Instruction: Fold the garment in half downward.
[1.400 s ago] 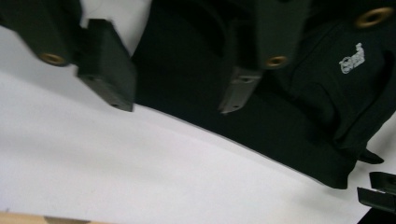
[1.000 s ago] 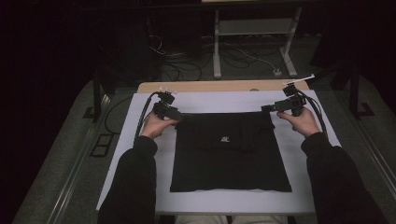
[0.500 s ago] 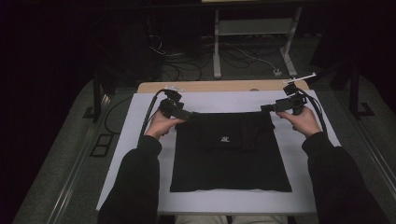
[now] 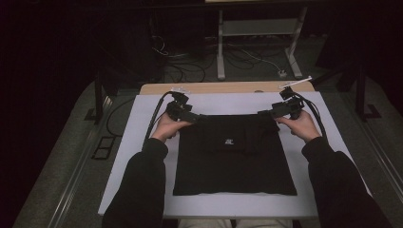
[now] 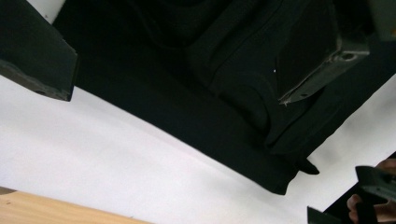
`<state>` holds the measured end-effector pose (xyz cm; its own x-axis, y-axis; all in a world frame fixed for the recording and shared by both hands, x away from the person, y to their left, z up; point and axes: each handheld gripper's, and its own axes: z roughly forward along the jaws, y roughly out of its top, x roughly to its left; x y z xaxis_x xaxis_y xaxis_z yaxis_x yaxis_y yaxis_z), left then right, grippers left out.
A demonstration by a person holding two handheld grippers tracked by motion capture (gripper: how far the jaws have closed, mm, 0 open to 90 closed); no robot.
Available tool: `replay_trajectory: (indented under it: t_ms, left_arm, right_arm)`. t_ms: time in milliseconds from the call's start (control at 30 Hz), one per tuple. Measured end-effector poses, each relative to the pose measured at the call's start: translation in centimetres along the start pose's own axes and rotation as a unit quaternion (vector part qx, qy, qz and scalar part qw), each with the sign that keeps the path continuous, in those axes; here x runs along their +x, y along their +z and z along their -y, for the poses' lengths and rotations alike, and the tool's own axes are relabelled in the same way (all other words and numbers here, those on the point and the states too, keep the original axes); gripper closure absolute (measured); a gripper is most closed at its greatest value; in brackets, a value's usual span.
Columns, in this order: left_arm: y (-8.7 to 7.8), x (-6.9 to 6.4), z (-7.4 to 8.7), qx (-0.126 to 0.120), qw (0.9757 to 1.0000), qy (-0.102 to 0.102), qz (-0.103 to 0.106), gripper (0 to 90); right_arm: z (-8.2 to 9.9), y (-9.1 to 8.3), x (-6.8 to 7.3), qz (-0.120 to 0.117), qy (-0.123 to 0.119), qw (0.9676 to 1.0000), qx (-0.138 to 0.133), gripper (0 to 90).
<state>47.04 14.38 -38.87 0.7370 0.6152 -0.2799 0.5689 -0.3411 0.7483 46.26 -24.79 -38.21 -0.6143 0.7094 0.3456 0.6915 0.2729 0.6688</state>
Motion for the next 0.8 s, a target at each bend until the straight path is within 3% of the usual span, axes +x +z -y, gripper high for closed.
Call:
replay_trajectory:
  t_ms: [333, 600, 800]
  left_arm:
    - [1.4, 0.2, 0.6, 0.015, 0.9996, -0.006, 0.022, 0.0]
    - [2.6, 0.4, 1.0, 0.024, 0.9989, -0.012, 0.039, 0.0]
    - [3.4, 0.7, 1.5, 0.031, 0.9976, -0.025, 0.057, 8.0]
  right_arm:
    - [0.5, 1.5, 0.4, -0.016, -0.005, 0.9998, 0.008, 0.0]
    - [1.2, 3.2, 0.4, -0.029, -0.004, 0.9993, 0.022, 5.5]
    - [1.6, 4.3, 0.7, -0.04, -0.008, 0.9988, 0.028, 13.9]
